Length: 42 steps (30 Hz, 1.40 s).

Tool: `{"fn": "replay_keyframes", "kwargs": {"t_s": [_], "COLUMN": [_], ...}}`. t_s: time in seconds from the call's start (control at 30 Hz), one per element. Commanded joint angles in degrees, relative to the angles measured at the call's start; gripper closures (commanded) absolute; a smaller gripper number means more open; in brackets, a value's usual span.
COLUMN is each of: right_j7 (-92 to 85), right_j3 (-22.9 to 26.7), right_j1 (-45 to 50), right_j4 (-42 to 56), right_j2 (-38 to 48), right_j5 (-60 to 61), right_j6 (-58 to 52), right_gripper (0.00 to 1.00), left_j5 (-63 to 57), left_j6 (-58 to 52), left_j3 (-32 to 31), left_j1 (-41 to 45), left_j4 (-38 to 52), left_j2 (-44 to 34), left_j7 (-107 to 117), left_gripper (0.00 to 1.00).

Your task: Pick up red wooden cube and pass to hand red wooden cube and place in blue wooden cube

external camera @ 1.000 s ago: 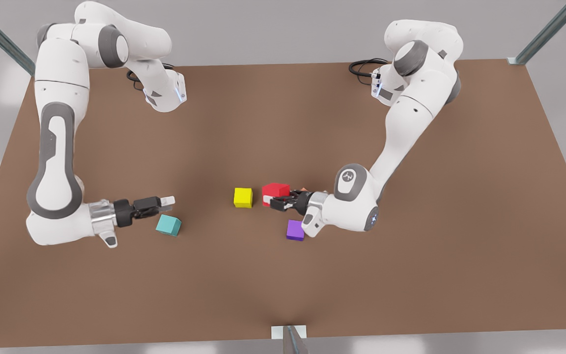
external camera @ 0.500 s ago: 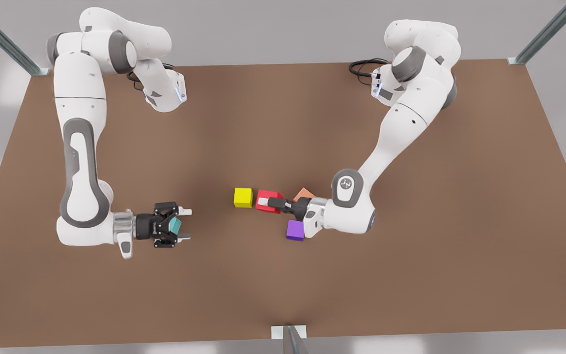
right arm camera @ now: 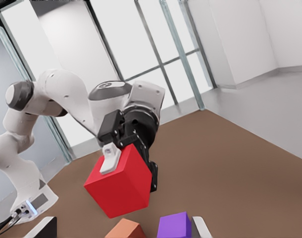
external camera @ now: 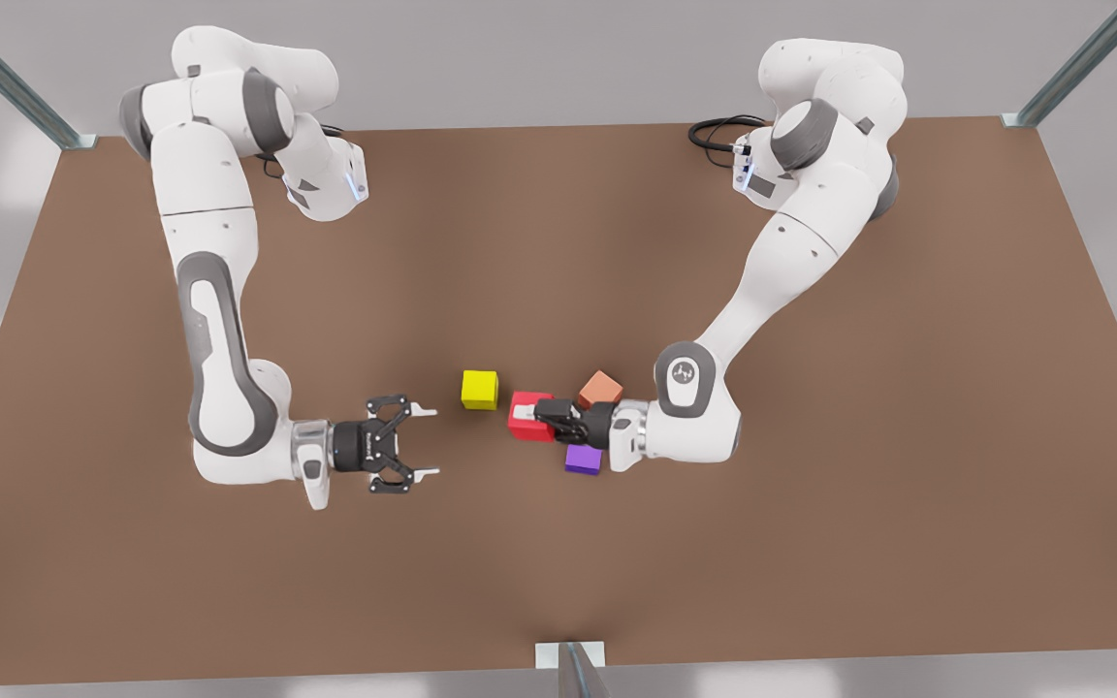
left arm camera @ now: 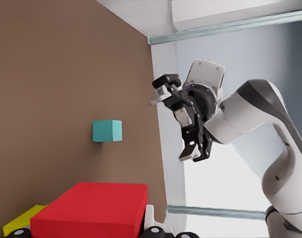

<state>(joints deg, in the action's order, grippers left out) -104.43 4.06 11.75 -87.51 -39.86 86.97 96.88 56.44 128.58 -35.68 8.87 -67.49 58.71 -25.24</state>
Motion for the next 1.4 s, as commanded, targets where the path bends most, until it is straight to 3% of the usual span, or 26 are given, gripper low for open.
{"fn": "replay_keyframes", "kwargs": {"t_s": [0.0,0.23,0.43,1.37], "right_j7": [-21.7,-16.0,-16.1,-20.0], "right_j3": [0.0,0.0,0.0,-2.6], "right_j1": [1.0,3.5,5.6,7.8], "right_j4": [0.3,-0.4,-8.8,-7.8], "right_j2": [-0.8,-1.5,3.2,1.6], "right_j5": [4.6,10.2,12.3,13.4], "right_j6": [0.5,7.4,11.8,7.4], "right_gripper": [0.0,0.0,0.0,0.0], "left_j5": [2.1,6.0,6.3,6.4], "left_j6": [1.8,1.9,2.5,2.8], "left_j3": [-0.1,-0.1,-0.2,-0.4], "left_j1": [0.0,0.1,0.1,1.2], "left_j4": [-0.1,0.1,0.1,1.0], "left_j2": [-0.1,-0.4,-0.4,0.1], "left_j7": [-16.1,-10.1,-1.1,12.1], "left_gripper": [0.49,0.49,0.49,0.49]}}
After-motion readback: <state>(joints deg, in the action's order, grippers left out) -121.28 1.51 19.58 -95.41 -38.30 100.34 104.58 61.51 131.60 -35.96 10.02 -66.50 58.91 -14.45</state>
